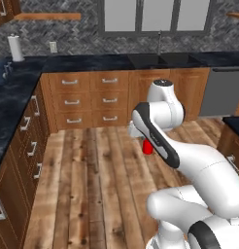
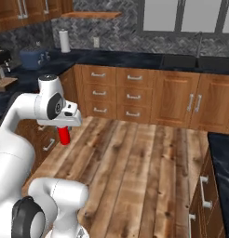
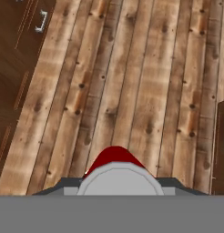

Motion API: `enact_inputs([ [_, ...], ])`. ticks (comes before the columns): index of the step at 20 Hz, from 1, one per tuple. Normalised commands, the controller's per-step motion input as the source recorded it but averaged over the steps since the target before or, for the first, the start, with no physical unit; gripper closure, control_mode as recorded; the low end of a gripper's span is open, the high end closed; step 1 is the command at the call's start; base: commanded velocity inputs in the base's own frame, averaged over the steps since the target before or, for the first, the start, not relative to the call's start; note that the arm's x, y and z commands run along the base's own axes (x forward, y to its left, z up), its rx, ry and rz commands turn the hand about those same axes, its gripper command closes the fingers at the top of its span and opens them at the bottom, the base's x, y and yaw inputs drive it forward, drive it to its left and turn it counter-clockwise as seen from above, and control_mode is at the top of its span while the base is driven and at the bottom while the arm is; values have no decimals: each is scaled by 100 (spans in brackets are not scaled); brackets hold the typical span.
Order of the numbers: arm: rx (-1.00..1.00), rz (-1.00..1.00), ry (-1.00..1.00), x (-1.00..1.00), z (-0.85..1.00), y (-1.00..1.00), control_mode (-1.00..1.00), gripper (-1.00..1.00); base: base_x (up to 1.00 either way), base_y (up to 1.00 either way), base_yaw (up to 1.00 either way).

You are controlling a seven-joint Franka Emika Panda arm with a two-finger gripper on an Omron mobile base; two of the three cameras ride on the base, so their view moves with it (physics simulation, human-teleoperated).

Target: Four empty soda cans are scattered around the kitchen. Gather all the cans and cluster them next to the stove for recycling.

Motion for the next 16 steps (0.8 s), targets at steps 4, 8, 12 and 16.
enact_inputs([
  [4,0,0,0,0,0,0,100,100,97,43,11],
  [8,0,0,0,0,0,0,100,100,87,42,16],
  [12,0,0,0,0,0,0,100,100,64,42,24],
  [16,0,0,0,0,0,0,100,100,26,43,34],
])
